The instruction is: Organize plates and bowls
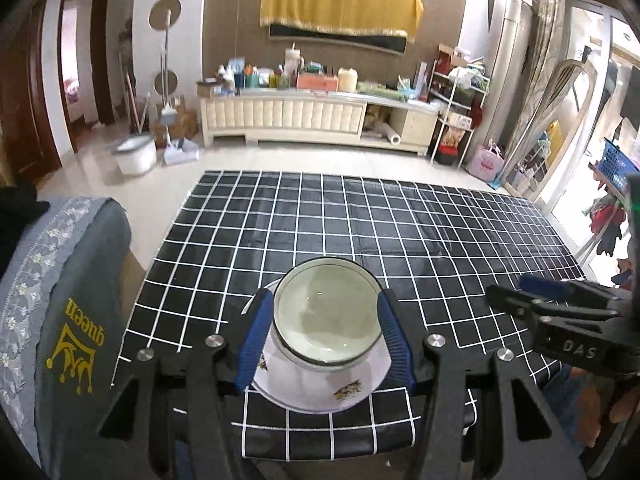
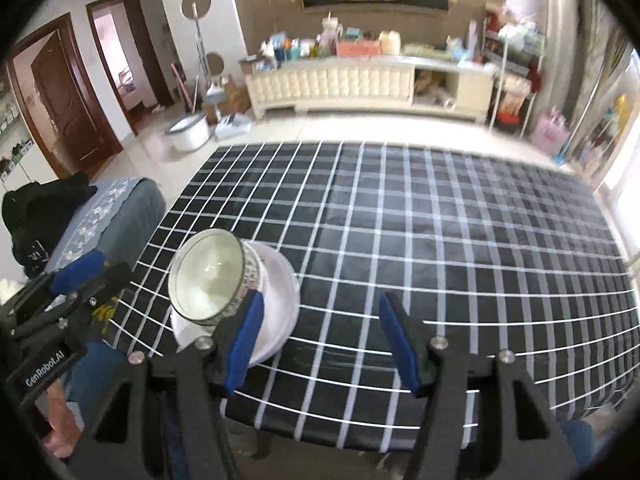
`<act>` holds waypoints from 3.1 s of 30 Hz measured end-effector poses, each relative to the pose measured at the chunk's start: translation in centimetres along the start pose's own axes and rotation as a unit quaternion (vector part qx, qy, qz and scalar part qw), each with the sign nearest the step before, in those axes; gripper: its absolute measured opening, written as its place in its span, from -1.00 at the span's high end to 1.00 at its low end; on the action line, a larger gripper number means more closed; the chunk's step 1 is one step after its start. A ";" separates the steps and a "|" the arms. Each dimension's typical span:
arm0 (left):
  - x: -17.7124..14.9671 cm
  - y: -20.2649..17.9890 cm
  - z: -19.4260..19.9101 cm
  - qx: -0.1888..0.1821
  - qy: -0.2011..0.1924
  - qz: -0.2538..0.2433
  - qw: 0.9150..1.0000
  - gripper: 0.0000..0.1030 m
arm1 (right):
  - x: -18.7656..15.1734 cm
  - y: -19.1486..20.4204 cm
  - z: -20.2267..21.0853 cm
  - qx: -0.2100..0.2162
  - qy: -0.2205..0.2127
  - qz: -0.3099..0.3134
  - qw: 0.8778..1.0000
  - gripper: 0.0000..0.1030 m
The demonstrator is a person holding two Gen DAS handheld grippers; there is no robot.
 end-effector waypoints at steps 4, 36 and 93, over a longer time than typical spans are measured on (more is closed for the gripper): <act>-1.9 -1.8 1.9 0.016 -0.028 -0.026 0.999 -0.11 | -2.1 -0.4 2.4 -0.028 -0.044 0.013 0.999 -0.45; -10.7 -6.4 12.7 0.049 -0.143 -0.050 0.987 -1.00 | -12.1 -0.7 11.9 -0.072 -0.190 0.001 0.979 -1.00; -12.4 -7.5 13.4 0.041 -0.131 -0.067 0.988 -0.99 | -13.7 -0.1 11.7 -0.072 -0.183 -0.002 0.980 -1.00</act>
Point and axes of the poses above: each gripper's, at about its wrist camera, not at the fingertips, and z roughly against the way its jaws point, y to its left, x to its top, the point moved 3 cm from there along -z, roughly the way its jaws point, and after that the axes turned 12 degrees about y, right-handed, at the moved point
